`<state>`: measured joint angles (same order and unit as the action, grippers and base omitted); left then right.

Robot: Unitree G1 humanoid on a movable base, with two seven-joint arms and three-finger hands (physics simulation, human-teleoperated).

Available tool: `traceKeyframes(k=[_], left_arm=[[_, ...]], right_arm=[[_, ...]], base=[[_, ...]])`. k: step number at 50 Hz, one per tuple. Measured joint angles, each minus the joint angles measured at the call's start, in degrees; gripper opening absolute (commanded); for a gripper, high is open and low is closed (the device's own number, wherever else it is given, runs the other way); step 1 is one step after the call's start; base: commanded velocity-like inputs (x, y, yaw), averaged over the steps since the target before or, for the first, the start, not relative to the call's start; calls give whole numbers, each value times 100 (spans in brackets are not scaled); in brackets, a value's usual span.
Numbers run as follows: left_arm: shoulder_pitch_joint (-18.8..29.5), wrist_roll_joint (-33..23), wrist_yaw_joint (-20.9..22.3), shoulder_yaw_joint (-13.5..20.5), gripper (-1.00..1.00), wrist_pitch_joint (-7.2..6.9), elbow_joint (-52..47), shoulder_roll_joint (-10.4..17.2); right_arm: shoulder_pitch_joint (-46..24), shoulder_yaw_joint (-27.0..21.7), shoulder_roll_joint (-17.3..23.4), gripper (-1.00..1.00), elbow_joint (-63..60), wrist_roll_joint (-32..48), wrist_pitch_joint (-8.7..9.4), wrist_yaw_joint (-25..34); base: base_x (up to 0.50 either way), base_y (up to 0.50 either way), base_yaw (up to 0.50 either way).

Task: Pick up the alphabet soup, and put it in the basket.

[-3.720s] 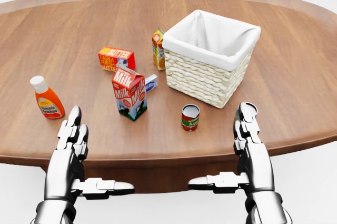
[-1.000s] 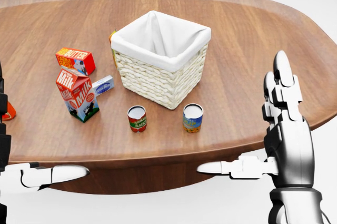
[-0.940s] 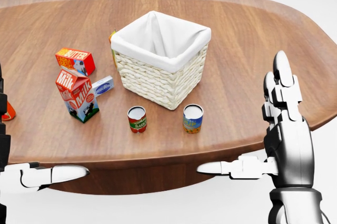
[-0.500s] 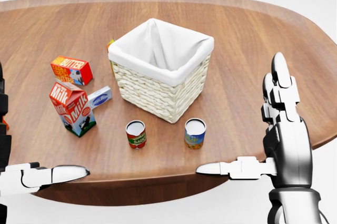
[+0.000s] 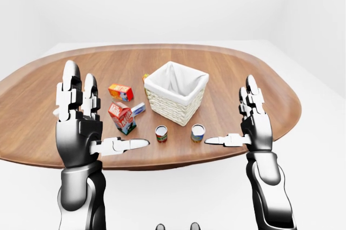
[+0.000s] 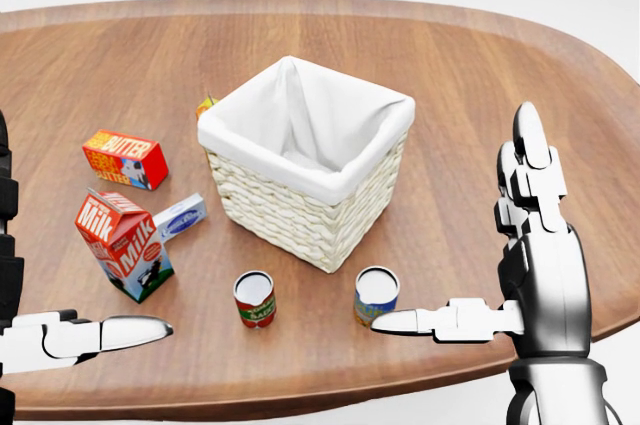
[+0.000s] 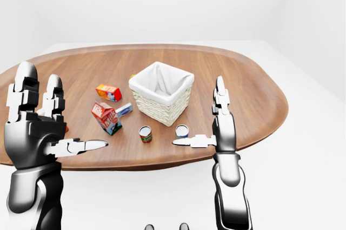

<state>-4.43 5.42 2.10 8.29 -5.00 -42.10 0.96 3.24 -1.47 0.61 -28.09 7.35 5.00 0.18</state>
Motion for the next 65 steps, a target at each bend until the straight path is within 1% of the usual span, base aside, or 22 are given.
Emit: traceKeyframes(k=[23, 40, 65], left_arm=[[2, -11, 12, -20, 100, 0, 16, -3], [-16, -14, 27, -25, 100, 0, 16, -5], [-27, -27, 49, -31, 100, 0, 34, -8]], right_arm=[[-7, 11, -3, 100, 13, 0, 0, -11], [7, 19, -1, 100, 33, 2, 0, -4], [42, 65, -5, 100, 5, 68, 0, 2]], base=[[24, 0, 0], [22, -7, 0], [15, -6, 0]])
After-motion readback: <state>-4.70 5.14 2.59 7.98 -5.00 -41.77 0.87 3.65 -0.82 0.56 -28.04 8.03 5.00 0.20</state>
